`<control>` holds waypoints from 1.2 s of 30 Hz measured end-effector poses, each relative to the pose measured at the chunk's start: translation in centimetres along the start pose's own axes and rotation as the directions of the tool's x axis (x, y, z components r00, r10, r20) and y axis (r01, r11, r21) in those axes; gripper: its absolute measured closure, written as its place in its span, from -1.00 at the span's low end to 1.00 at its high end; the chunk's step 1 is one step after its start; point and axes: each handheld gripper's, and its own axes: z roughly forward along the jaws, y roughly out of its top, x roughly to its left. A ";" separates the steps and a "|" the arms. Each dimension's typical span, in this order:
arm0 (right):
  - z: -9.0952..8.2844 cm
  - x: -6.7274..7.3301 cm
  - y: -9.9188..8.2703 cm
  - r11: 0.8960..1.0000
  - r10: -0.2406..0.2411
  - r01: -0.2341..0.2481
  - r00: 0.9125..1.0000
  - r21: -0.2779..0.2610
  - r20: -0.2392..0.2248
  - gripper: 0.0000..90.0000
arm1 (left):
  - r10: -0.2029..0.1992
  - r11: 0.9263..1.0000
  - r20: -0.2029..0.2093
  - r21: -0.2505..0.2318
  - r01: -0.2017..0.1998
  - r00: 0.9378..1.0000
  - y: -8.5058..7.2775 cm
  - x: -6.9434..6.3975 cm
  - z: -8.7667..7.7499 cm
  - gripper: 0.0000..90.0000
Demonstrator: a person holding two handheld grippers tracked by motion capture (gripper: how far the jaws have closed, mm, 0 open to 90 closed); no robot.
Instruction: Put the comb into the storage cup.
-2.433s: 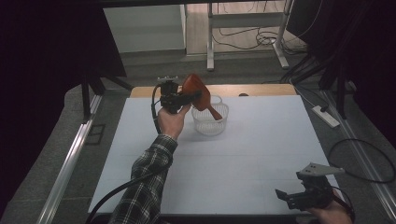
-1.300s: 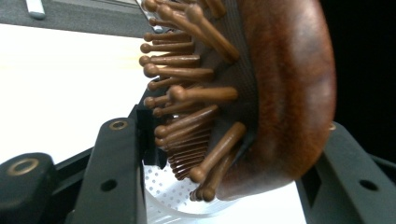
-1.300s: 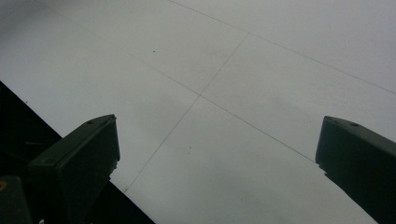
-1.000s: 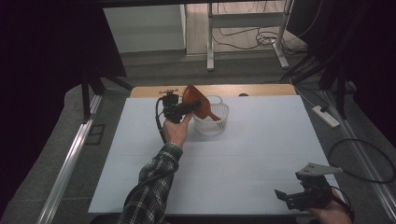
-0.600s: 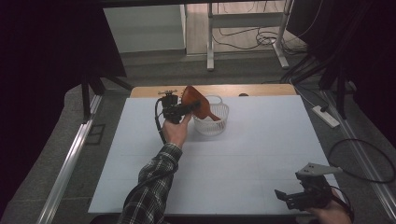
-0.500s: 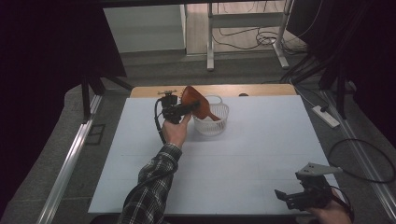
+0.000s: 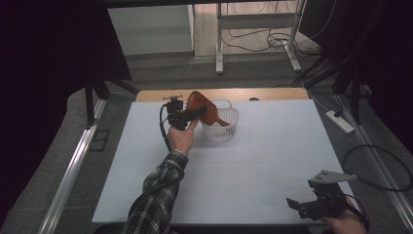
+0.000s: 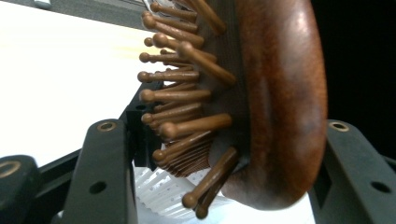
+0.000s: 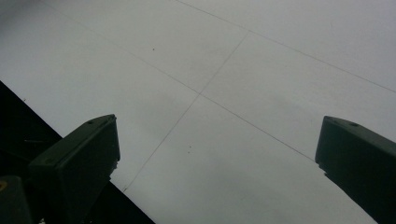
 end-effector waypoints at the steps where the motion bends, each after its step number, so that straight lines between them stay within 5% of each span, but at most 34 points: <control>1: 0.0 0.0 0.0 1.000 0.000 0.000 1.000 0.000 0.000 -1.00 | 0.000 1.000 0.001 0.000 0.000 1.000 0.0 0.0 0.0 0.00; 36: 0.0 0.1 0.0 1.000 -0.006 0.006 1.000 0.008 0.004 -1.00 | 0.085 0.996 -0.036 0.034 -0.083 0.996 0.1 -0.2 -0.2 -0.22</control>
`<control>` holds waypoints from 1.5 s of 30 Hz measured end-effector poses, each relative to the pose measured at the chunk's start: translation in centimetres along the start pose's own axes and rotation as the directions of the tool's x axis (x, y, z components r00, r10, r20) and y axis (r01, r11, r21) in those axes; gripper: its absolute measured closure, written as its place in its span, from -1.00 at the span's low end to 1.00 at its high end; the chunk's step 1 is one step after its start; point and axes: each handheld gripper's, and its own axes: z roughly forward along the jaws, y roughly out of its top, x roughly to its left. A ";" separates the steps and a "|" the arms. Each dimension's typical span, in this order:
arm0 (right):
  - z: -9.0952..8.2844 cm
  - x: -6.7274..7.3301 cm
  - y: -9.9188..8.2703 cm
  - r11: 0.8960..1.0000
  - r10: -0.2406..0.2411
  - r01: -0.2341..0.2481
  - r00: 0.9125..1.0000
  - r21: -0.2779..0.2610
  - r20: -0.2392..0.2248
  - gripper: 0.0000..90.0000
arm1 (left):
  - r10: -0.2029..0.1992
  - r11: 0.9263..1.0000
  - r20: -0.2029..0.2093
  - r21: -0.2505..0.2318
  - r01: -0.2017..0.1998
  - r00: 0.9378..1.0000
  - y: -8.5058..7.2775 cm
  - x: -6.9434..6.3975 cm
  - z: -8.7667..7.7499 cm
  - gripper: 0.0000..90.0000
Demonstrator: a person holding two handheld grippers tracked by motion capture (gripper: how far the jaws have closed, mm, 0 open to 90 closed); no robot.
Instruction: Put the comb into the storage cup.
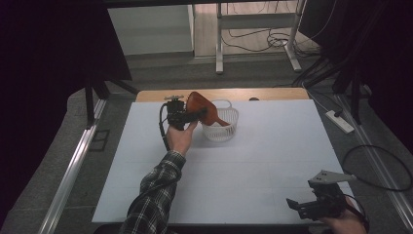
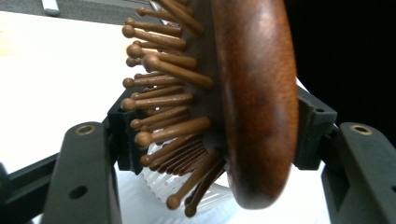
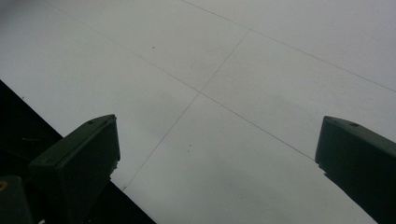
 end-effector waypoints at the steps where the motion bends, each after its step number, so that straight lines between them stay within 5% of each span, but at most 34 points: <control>1: 0.0 0.0 0.0 1.000 0.001 -0.001 1.000 -0.002 0.000 -1.00 | 0.002 1.000 0.000 0.002 -0.002 1.000 0.0 0.0 0.0 -0.24; 25: 0.0 0.0 0.0 1.000 -0.001 0.001 1.000 0.000 0.001 -1.00 | 0.103 0.992 0.033 0.063 -0.105 0.994 0.8 0.1 -0.5 -0.65; 37: 0.1 0.1 0.0 1.000 -0.007 0.007 1.000 0.008 0.001 -1.00 | 0.125 0.991 0.062 0.039 -0.128 0.990 1.4 0.6 -1.6 -0.84; 41: 0.1 0.1 0.0 1.000 -0.006 0.006 1.000 0.007 0.001 -1.00 | 0.144 0.988 0.075 0.050 -0.148 0.987 1.6 0.6 -1.5 -0.88; 45: 0.1 0.1 0.0 1.000 -0.004 0.004 1.000 0.008 0.001 -1.00 | 0.206 0.976 0.065 0.061 -0.210 0.976 1.7 0.3 -1.3 -0.91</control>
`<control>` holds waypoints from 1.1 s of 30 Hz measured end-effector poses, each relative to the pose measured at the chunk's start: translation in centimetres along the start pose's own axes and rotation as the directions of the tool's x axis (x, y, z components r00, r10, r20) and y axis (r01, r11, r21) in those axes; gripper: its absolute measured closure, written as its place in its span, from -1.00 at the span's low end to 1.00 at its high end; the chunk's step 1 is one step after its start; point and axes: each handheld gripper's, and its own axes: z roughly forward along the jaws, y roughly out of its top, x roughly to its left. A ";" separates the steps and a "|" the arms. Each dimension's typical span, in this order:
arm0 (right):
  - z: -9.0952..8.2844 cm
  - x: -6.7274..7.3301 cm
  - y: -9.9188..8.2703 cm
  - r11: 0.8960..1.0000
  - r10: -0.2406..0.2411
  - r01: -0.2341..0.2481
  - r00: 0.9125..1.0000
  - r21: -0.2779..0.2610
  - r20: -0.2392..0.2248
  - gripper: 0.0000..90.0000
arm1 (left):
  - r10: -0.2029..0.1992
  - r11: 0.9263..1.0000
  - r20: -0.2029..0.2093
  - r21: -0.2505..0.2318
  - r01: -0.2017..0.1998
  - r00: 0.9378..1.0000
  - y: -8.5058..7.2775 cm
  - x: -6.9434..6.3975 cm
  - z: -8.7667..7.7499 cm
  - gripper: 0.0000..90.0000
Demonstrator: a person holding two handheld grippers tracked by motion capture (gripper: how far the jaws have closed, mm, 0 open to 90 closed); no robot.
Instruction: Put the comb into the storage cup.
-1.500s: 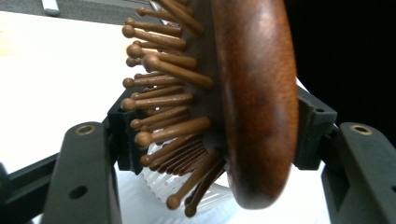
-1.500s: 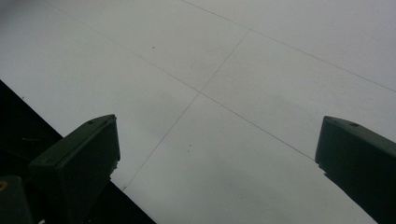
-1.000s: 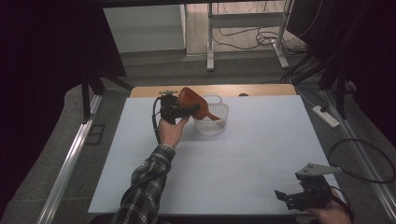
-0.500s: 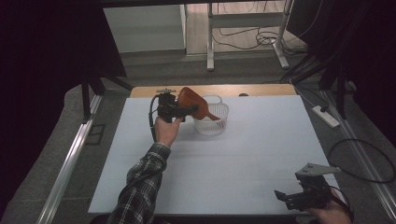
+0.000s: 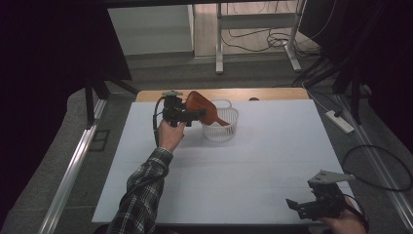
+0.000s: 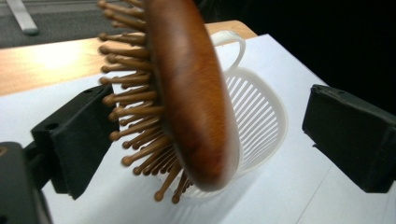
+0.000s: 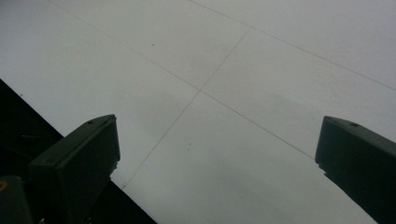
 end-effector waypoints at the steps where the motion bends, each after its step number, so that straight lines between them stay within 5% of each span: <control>1: 0.0 0.0 0.0 1.000 0.000 0.000 1.000 0.001 -0.001 -1.00 | 0.015 1.000 -0.004 0.005 -0.015 1.000 0.1 -0.1 0.0 -0.91; 9: 0.0 0.0 0.0 1.000 0.001 -0.001 1.000 0.003 -0.001 -1.00 | 0.111 0.993 -0.048 0.041 -0.109 0.993 0.4 0.1 -0.2 -0.96; 22: 0.0 0.0 0.0 1.000 -0.003 0.003 1.000 0.003 0.000 -1.00 | 0.136 0.991 -0.047 0.021 -0.135 0.990 -0.4 0.7 -1.5 -0.97; 27: -0.1 0.0 0.0 1.000 -0.004 0.004 1.000 -0.002 -0.001 -1.00 | 0.170 0.985 -0.061 0.040 -0.168 0.984 -0.5 0.4 -1.7 -0.98; 33: -0.2 0.0 0.0 1.000 0.002 -0.002 1.000 -0.012 0.002 -1.00 | 0.164 0.985 -0.075 0.063 -0.160 0.984 -0.7 0.2 -2.1 -1.00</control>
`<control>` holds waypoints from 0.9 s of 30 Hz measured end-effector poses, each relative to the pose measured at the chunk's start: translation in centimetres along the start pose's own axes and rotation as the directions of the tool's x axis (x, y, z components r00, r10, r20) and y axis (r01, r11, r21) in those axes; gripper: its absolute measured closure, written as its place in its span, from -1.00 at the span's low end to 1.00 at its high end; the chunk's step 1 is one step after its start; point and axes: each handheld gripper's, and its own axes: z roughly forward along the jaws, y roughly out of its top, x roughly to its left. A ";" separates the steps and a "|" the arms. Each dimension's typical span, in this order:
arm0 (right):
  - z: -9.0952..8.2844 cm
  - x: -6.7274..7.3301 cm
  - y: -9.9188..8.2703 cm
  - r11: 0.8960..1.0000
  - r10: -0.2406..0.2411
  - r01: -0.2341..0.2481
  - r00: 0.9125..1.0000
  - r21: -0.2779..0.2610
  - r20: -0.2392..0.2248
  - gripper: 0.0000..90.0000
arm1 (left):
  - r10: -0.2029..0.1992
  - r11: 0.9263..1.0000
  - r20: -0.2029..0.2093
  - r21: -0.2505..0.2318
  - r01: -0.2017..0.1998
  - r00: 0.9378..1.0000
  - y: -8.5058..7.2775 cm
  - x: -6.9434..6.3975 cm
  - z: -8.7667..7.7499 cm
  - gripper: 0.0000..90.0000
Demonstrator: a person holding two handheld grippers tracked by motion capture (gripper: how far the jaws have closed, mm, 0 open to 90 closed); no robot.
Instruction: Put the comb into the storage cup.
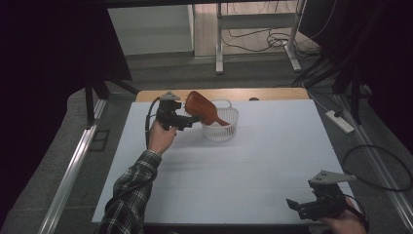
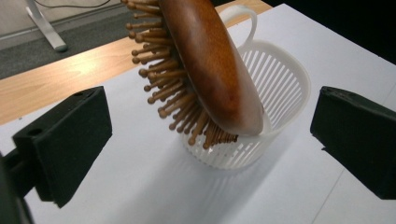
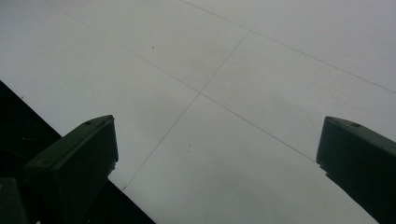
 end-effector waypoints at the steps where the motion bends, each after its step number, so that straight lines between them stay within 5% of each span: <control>1: 0.0 0.0 0.0 1.000 0.001 -0.001 1.000 -0.002 0.000 -1.00 | 0.000 1.000 -0.002 0.000 0.000 1.000 0.0 0.0 -0.1 -1.00; 27: -0.2 0.0 -0.1 1.000 -0.004 0.004 1.000 -0.021 0.009 -1.00 | 0.019 1.000 0.013 0.001 -0.019 1.000 -2.6 -0.9 -1.0 -1.00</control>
